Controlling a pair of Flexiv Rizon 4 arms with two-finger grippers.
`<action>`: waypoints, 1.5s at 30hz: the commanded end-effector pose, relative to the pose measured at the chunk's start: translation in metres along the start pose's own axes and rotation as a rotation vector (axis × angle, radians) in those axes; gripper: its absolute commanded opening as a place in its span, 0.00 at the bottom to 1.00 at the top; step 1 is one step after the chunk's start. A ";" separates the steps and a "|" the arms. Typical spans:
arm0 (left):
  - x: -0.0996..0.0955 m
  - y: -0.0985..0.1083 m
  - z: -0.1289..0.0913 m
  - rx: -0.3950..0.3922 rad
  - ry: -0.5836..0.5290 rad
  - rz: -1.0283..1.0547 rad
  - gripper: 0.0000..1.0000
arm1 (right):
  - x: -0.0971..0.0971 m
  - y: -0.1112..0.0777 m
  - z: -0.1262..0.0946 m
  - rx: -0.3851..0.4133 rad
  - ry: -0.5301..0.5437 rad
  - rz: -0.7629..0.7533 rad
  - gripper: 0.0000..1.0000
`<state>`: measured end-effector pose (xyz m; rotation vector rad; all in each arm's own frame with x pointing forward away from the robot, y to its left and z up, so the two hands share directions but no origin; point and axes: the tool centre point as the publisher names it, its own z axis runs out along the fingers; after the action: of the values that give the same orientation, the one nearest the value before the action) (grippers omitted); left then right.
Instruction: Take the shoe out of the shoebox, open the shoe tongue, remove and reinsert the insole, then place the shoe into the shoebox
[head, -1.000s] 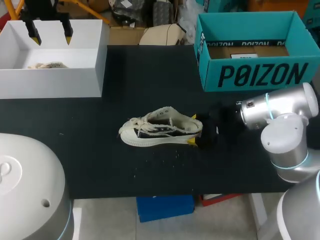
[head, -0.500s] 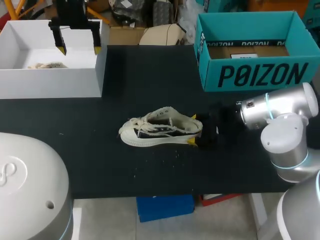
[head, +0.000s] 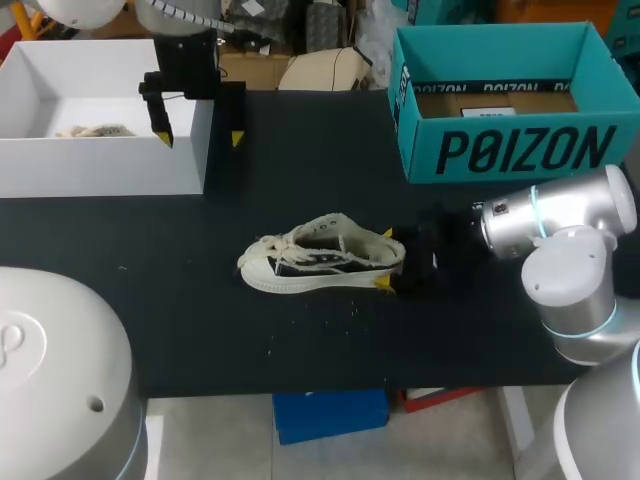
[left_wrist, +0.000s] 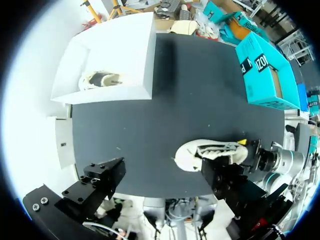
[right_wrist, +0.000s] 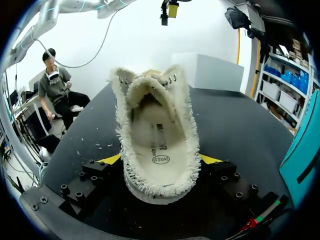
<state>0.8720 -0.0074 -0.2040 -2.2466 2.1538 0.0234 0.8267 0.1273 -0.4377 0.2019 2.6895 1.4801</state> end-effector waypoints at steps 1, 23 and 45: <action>-0.003 0.004 0.001 0.023 0.006 -0.002 1.00 | -0.001 0.000 0.003 0.001 -0.002 0.002 0.00; 0.081 0.028 0.054 0.002 -0.067 0.106 1.00 | -0.001 0.000 0.003 0.001 -0.002 0.002 0.00; 0.179 0.058 0.102 -0.070 -0.273 0.182 1.00 | -0.001 0.000 0.003 0.001 -0.002 0.002 0.00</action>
<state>0.8191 -0.1531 -0.3013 -2.0099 2.3071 0.2333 0.8267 0.1273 -0.4377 0.2019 2.6895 1.4802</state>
